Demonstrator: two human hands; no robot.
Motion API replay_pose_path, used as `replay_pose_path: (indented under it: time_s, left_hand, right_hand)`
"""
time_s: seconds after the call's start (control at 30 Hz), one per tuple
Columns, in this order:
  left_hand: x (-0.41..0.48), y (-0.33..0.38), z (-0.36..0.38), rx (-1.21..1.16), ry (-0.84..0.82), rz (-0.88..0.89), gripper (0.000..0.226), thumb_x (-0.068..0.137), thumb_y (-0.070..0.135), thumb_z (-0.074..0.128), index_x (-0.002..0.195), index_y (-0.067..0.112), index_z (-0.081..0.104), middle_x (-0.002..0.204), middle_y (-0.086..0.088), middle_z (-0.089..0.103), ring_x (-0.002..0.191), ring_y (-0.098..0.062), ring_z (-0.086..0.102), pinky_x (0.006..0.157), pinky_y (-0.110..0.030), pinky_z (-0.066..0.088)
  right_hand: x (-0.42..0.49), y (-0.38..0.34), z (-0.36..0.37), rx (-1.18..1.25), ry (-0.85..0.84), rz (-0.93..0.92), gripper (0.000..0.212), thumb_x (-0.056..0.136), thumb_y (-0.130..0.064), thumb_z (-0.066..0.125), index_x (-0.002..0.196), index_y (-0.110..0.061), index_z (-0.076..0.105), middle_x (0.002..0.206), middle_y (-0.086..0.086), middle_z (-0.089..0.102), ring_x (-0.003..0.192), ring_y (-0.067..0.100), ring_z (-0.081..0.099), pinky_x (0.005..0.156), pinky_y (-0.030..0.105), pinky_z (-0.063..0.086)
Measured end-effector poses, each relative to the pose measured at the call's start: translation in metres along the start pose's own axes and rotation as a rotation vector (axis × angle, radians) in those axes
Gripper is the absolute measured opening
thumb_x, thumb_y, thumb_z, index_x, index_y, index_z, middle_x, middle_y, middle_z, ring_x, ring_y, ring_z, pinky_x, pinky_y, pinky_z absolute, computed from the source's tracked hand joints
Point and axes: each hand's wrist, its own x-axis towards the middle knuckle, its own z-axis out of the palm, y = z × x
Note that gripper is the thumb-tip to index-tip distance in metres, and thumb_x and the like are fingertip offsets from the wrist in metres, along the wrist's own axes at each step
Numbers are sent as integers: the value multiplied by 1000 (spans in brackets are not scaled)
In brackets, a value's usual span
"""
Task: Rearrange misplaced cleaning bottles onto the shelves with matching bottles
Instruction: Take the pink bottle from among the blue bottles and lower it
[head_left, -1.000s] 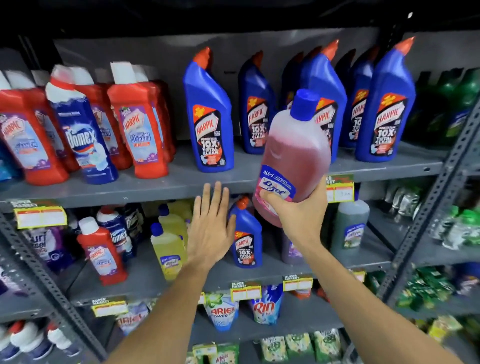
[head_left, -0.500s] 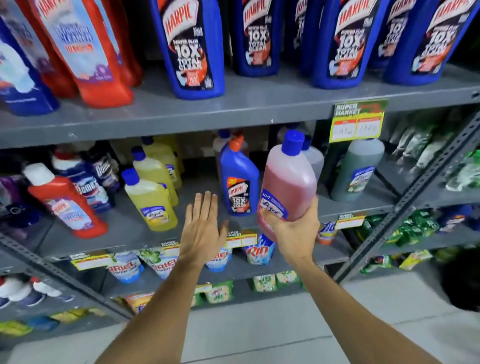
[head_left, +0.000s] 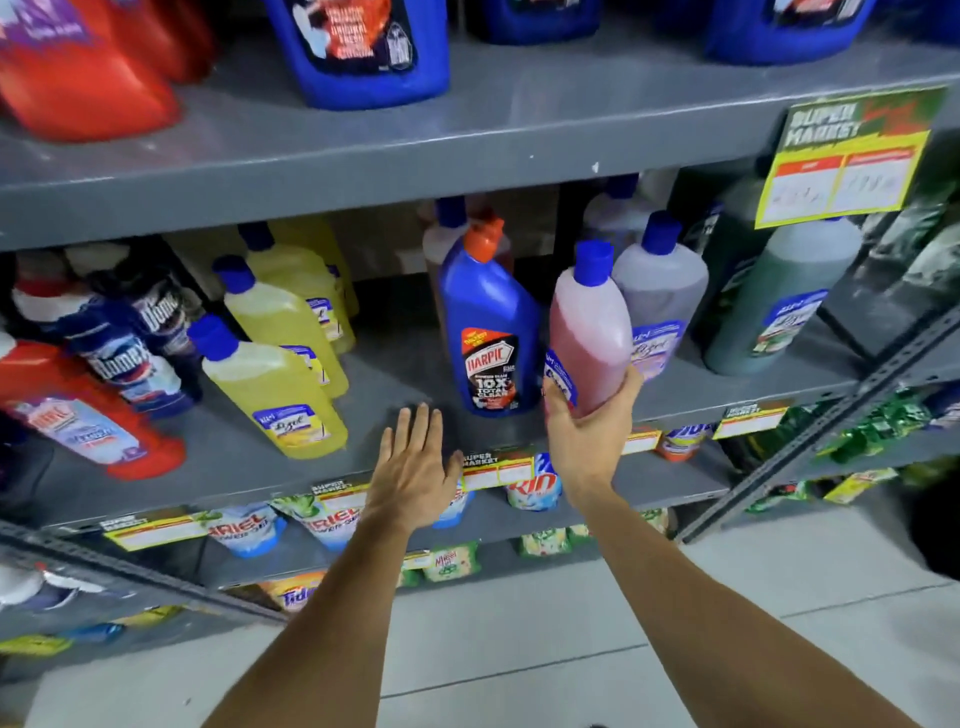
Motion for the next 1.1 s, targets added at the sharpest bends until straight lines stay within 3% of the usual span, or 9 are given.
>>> replay_pose_path:
  time_s: [0.2, 0.37, 0.53, 0.77, 0.93, 1.1]
  left_hand:
    - [6, -7, 17, 15, 50, -33, 84, 87, 59, -1, 155, 10, 9, 164, -10, 5, 151, -30, 0, 121, -47, 3]
    - [8, -9, 19, 0, 37, -29, 85, 86, 60, -4, 155, 12, 5, 165, -9, 1, 151, -29, -4, 120, -45, -2]
    - [8, -8, 19, -13, 49, -32, 83, 88, 60, -3, 155, 13, 5, 165, -8, 2, 151, -27, -4, 120, -45, -1]
    - [6, -8, 19, -8, 34, -41, 82, 88, 60, -4, 156, 15, 1, 165, -5, -2, 151, -25, -8, 120, -43, -5]
    - [7, -9, 19, -27, 25, -41, 80, 89, 60, -3, 156, 16, -1, 165, -3, -6, 150, -22, -12, 119, -42, -7]
    - [10, -10, 16, -34, -11, -44, 74, 95, 58, 7, 156, 16, -2, 165, -3, -7, 150, -24, -12, 120, -43, -6]
  right_hand:
    - [11, 13, 5, -71, -115, -23, 68, 87, -20, 76, 142, -20, 36, 135, 2, 54, 119, 17, 57, 98, 23, 51]
    - [6, 41, -1, -202, -206, 72, 79, 87, -1, 71, 150, -21, 29, 142, 2, 47, 132, 22, 48, 110, 44, 47]
    - [17, 38, 6, -250, -219, 117, 72, 89, -2, 69, 148, -18, 31, 137, 7, 54, 123, 26, 54, 104, 46, 50]
    - [20, 34, 6, -348, -205, 144, 60, 91, -18, 73, 141, -9, 40, 131, 12, 59, 105, 18, 52, 93, 33, 50]
    - [21, 32, 11, -351, -188, 169, 59, 91, -21, 74, 139, -11, 42, 129, 13, 62, 114, 30, 61, 96, 45, 55]
    - [16, 31, 10, -350, -155, 216, 63, 85, -16, 79, 137, -8, 45, 129, 13, 59, 115, 31, 59, 97, 41, 52]
